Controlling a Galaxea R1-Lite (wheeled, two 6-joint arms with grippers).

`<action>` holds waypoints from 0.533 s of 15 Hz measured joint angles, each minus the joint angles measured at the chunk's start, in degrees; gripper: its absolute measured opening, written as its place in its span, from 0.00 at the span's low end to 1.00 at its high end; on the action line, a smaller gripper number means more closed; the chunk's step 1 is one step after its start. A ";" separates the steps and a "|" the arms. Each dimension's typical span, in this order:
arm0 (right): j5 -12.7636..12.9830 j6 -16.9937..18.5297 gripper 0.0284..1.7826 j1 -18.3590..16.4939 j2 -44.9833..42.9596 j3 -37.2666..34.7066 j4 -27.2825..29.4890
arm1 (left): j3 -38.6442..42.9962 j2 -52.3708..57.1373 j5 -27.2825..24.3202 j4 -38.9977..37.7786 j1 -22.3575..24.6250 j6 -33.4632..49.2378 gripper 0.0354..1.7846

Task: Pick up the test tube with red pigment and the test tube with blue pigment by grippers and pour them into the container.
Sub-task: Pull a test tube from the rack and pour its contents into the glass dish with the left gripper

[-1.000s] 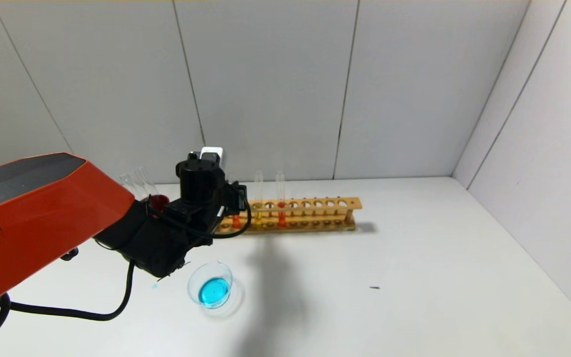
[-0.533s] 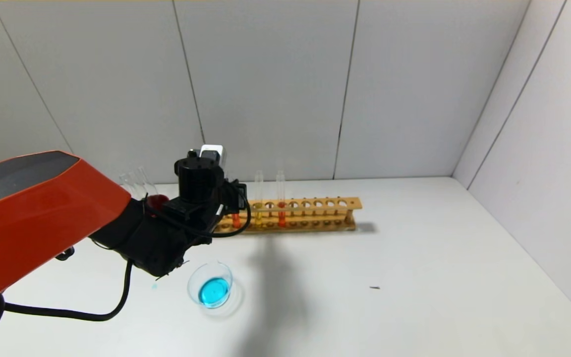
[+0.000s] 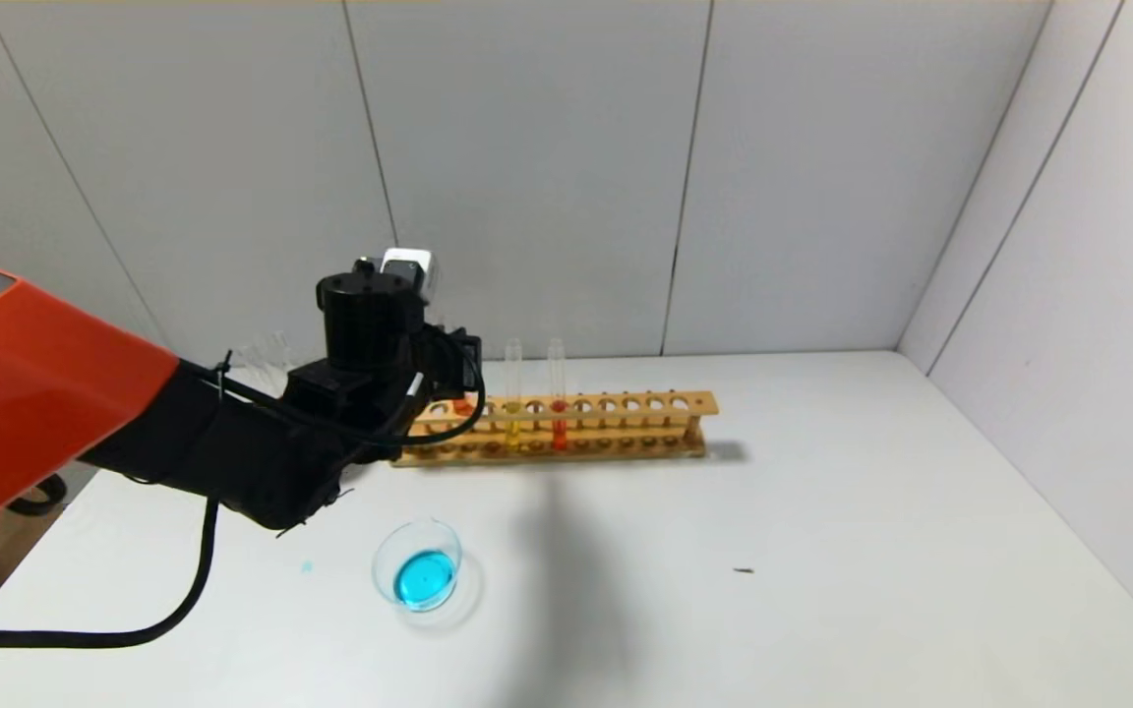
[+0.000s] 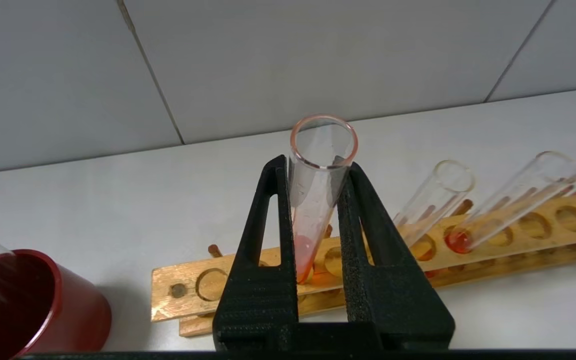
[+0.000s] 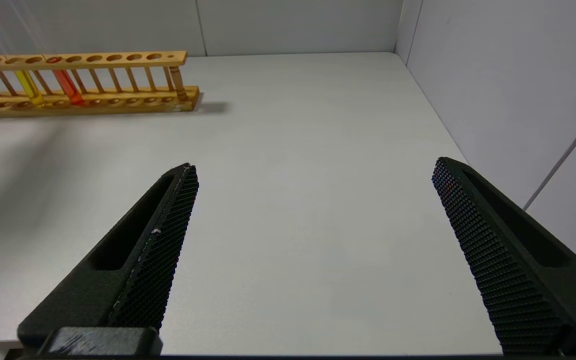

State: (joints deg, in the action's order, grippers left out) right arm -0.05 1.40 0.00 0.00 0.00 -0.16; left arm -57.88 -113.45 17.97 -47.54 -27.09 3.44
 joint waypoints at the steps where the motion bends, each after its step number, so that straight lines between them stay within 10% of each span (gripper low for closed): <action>1: 0.00 0.00 0.96 0.00 0.00 0.00 -0.02 | -0.61 1.24 0.00 1.71 -0.04 0.00 0.15; 8: 0.00 -0.02 0.96 0.00 0.00 0.00 -0.02 | -4.72 8.46 0.94 9.70 -0.67 -0.06 0.15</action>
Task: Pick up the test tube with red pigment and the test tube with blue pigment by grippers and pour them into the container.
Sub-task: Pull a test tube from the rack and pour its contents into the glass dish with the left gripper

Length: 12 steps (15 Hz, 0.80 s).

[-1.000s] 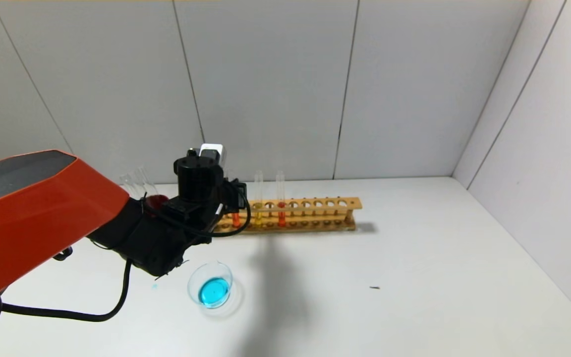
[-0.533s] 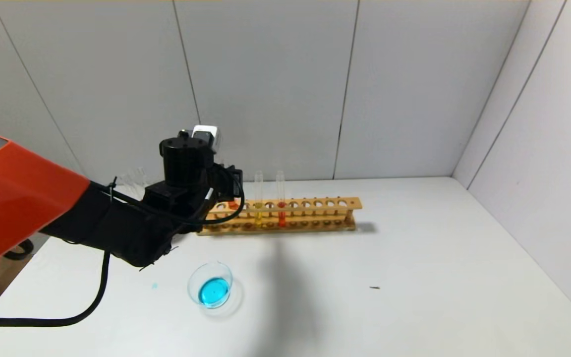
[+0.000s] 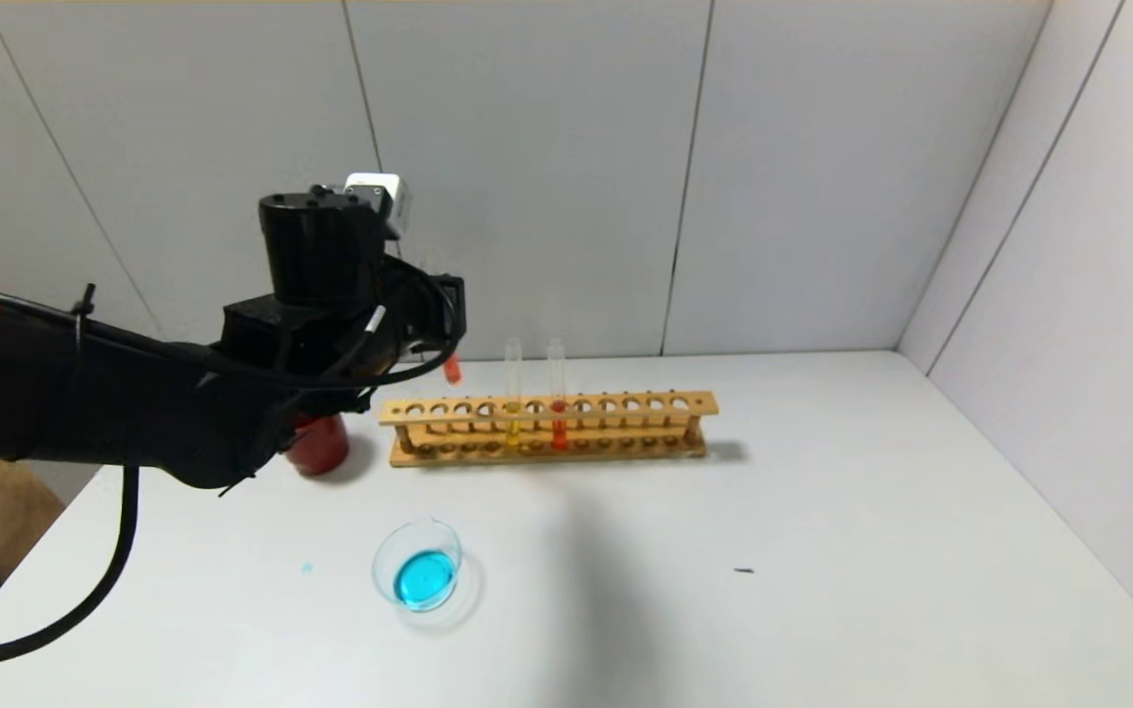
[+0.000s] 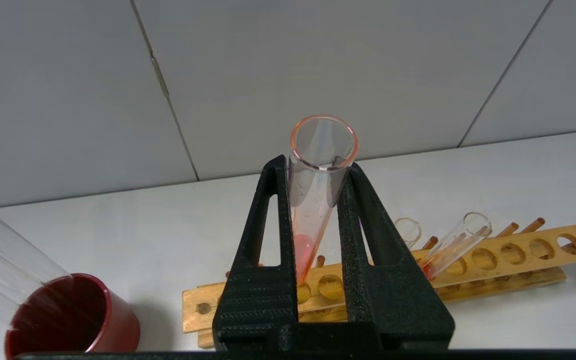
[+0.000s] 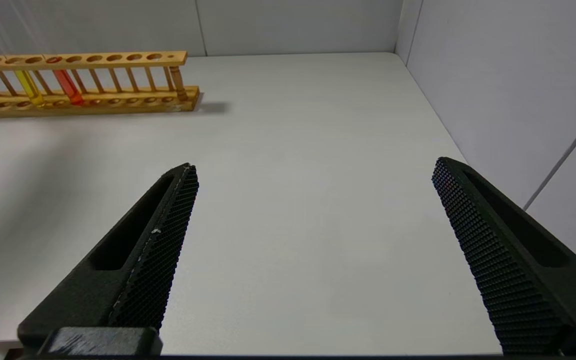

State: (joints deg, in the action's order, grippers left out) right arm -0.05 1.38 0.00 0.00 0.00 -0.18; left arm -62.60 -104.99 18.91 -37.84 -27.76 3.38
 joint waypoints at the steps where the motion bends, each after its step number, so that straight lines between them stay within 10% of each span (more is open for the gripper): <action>1: 0.00 0.02 0.96 0.00 0.00 0.00 0.00 | -0.41 1.01 0.02 1.43 -0.02 0.00 0.15; 12: -0.02 0.00 0.96 0.00 0.00 0.00 0.00 | 3.67 16.90 -0.76 24.59 0.00 -1.37 0.15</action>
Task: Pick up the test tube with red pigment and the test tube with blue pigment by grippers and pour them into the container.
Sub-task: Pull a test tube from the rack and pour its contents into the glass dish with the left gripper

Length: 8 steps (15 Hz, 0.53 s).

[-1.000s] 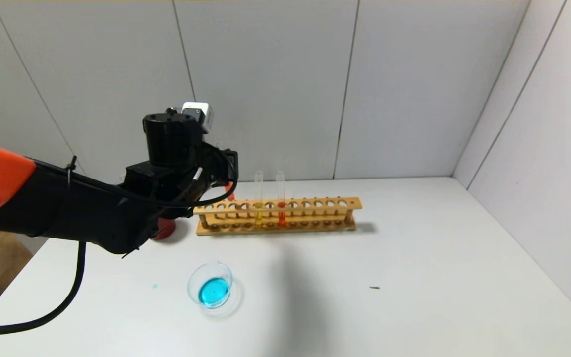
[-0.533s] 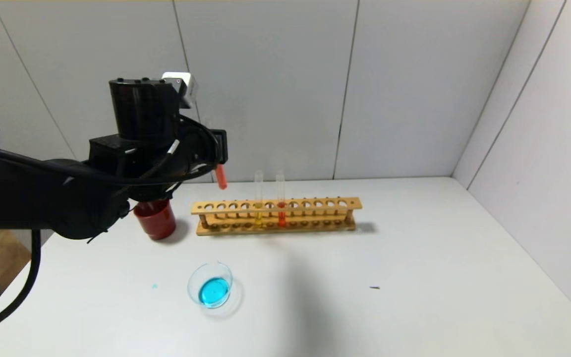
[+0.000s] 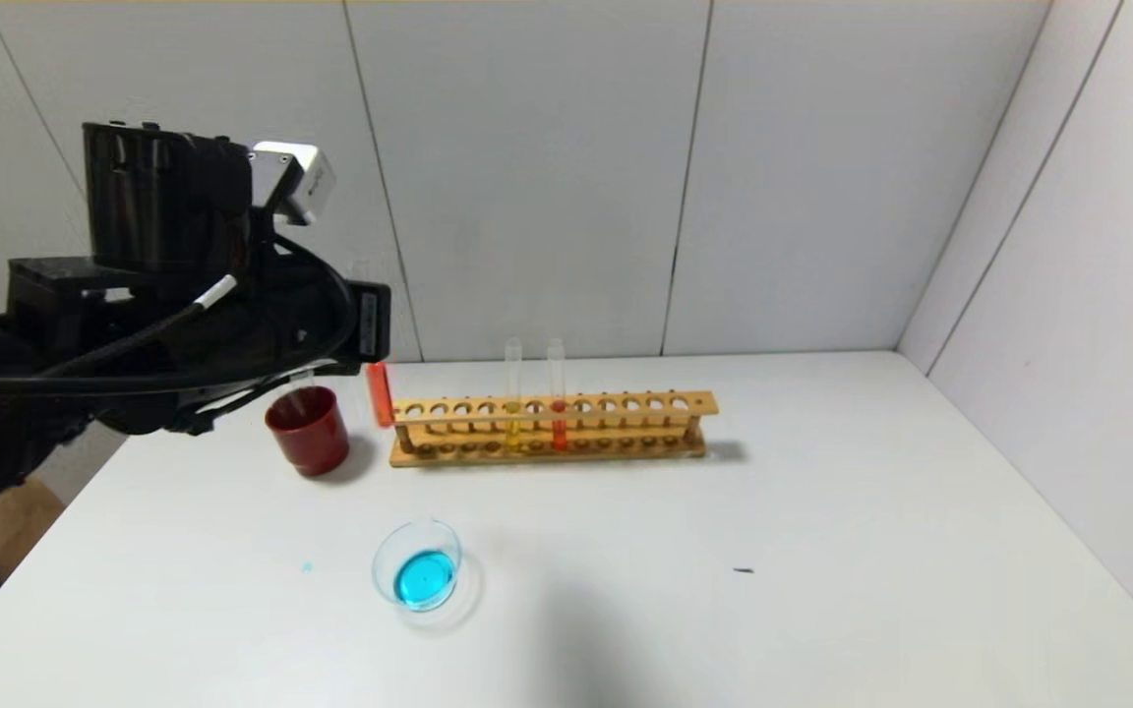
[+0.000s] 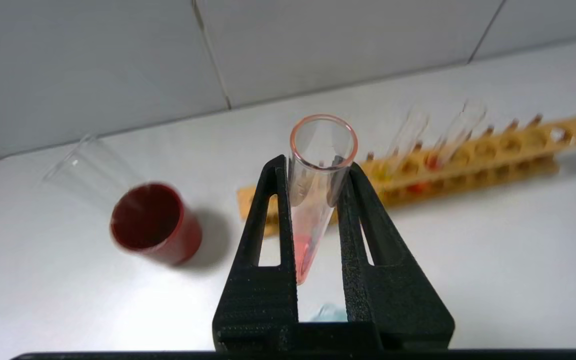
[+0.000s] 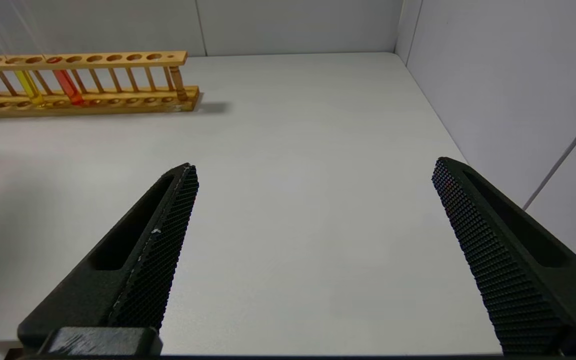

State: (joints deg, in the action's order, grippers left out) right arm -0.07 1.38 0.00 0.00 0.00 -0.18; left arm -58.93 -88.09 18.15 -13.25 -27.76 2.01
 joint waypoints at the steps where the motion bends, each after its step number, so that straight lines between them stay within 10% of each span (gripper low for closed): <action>1: 0.00 0.02 0.96 0.00 0.00 0.00 0.02 | 1.35 1.68 -0.79 2.26 0.01 -1.11 0.15; 8: 0.05 0.00 0.96 0.00 0.00 0.00 0.02 | 9.31 9.42 -6.89 17.13 -0.44 -13.60 0.15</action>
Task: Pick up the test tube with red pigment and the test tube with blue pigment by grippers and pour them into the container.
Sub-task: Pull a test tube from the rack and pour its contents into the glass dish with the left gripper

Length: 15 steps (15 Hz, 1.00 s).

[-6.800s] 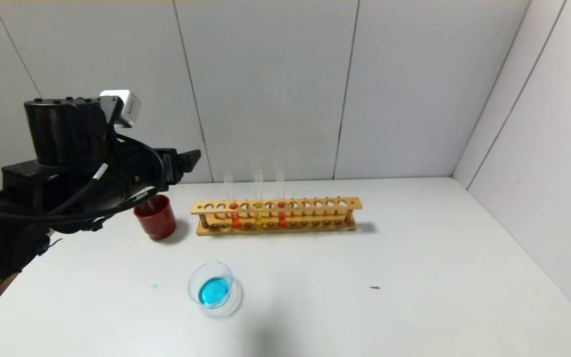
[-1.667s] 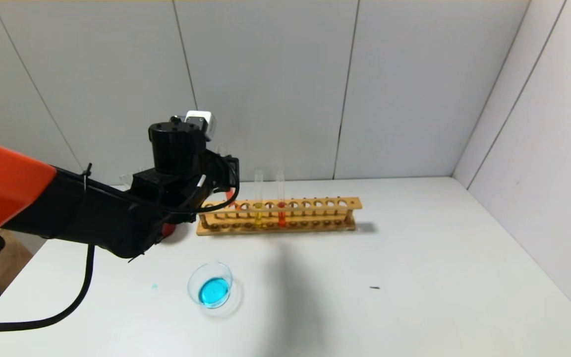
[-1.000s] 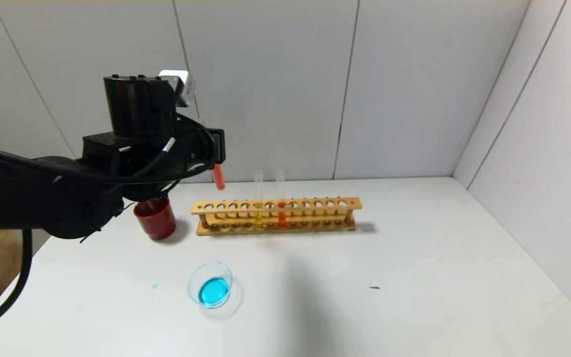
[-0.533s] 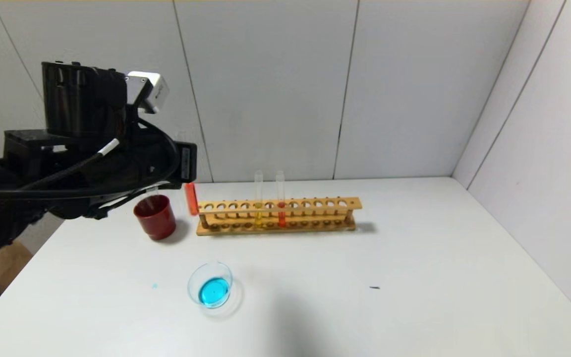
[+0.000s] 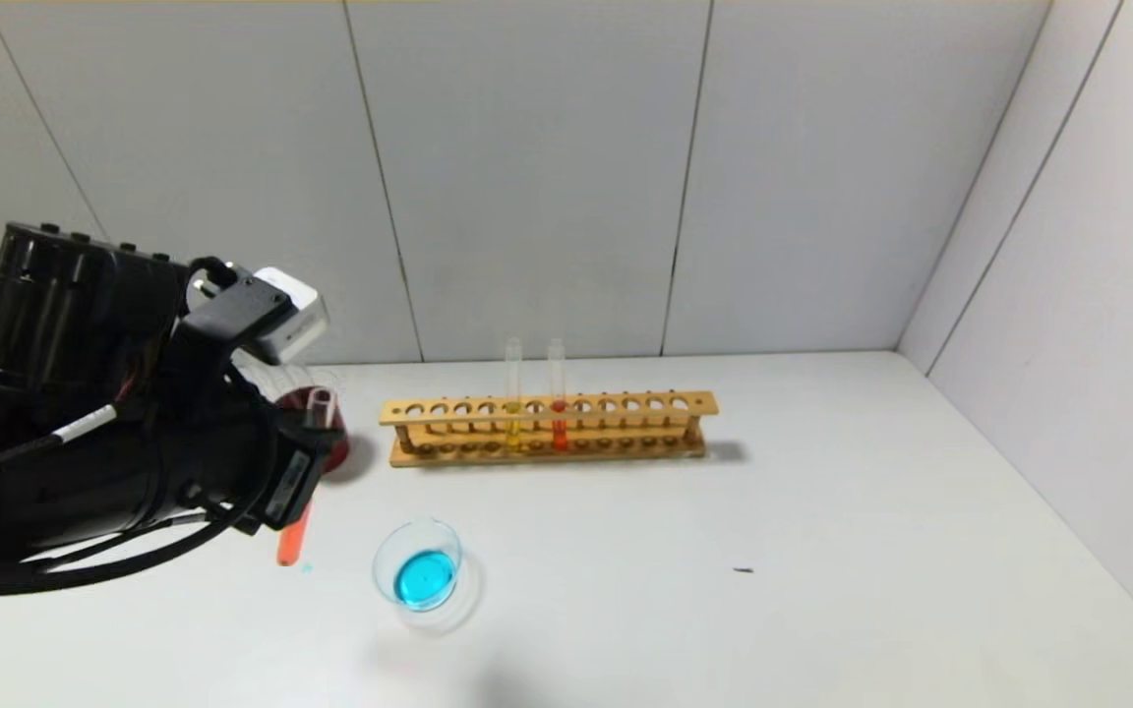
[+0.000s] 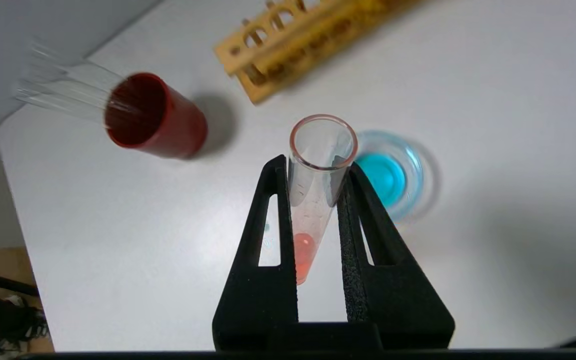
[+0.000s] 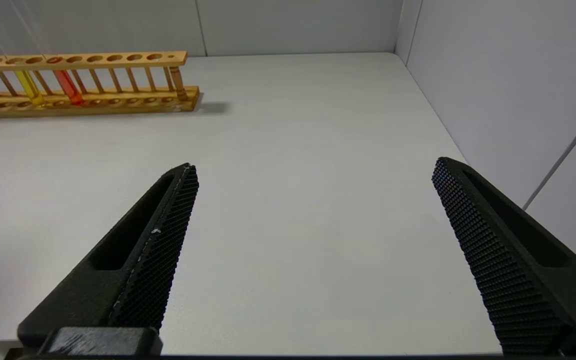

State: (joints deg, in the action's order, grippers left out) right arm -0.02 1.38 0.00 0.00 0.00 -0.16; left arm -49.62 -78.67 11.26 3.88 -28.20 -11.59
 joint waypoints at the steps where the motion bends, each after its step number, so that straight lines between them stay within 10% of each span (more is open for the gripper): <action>1: -0.02 0.02 0.96 0.00 0.00 0.00 0.00 | 1.00 0.45 -0.66 1.50 -0.09 -2.32 0.15; 15: 0.00 0.02 0.96 0.00 0.00 0.00 0.00 | -2.78 -11.52 -0.85 13.37 -1.60 -19.91 0.15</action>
State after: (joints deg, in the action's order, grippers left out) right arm -0.02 1.40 0.00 0.00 0.00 -0.16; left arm -52.40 -90.19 10.41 17.25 -29.79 -31.50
